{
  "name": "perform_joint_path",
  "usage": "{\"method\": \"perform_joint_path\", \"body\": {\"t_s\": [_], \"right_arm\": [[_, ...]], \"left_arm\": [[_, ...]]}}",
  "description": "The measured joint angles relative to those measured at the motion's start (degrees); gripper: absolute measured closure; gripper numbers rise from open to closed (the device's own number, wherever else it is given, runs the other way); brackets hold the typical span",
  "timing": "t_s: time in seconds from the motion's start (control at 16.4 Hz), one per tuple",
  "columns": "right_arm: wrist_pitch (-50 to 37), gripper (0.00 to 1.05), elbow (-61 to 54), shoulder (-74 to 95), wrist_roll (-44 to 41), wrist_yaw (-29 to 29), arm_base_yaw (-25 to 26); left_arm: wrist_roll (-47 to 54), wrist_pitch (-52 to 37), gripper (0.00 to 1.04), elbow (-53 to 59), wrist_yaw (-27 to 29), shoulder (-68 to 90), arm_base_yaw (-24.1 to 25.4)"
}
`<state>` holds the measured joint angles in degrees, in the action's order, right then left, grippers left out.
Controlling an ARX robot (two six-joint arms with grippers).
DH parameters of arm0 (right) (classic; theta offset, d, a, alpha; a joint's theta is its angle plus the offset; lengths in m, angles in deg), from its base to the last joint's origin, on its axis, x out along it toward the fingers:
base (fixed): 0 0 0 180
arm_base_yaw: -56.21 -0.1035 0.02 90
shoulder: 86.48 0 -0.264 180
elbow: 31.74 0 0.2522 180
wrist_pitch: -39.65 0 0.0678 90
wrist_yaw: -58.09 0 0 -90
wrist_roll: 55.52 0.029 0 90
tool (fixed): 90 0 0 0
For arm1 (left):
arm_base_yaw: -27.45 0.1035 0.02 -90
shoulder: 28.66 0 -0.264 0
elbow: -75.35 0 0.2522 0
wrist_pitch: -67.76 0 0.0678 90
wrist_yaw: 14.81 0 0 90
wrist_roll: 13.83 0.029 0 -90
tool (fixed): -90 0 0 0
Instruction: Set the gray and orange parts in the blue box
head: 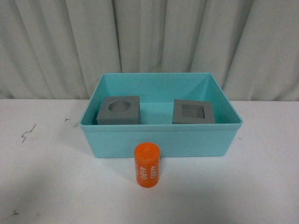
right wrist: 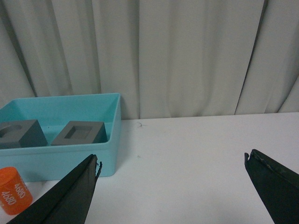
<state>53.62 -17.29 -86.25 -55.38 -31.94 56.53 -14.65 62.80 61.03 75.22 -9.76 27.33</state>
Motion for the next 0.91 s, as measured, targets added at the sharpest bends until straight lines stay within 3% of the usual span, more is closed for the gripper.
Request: {"method": "perform_joint_path", "body": {"t_s": [0.49, 0.55, 0.79, 0.91], "right_arm": [[0.00, 0.06, 0.00, 0.00, 0.00, 0.00, 0.00], [0.00, 0.06, 0.00, 0.00, 0.00, -0.02, 0.00], [0.00, 0.06, 0.00, 0.00, 0.00, 0.02, 0.00], [-0.02, 0.06, 0.00, 0.00, 0.00, 0.02, 0.00]], "left_arm": [[0.00, 9.14, 1.03, -0.02, -0.02, -9.18, 0.00], [0.00, 18.86, 1.03, -0.07, -0.17, -15.82, 0.00], [-0.04, 18.75, 1.02, -0.07, -0.02, -18.51, 0.07], [0.00, 18.93, 0.81, -0.07, -0.02, -18.51, 0.07]]}}
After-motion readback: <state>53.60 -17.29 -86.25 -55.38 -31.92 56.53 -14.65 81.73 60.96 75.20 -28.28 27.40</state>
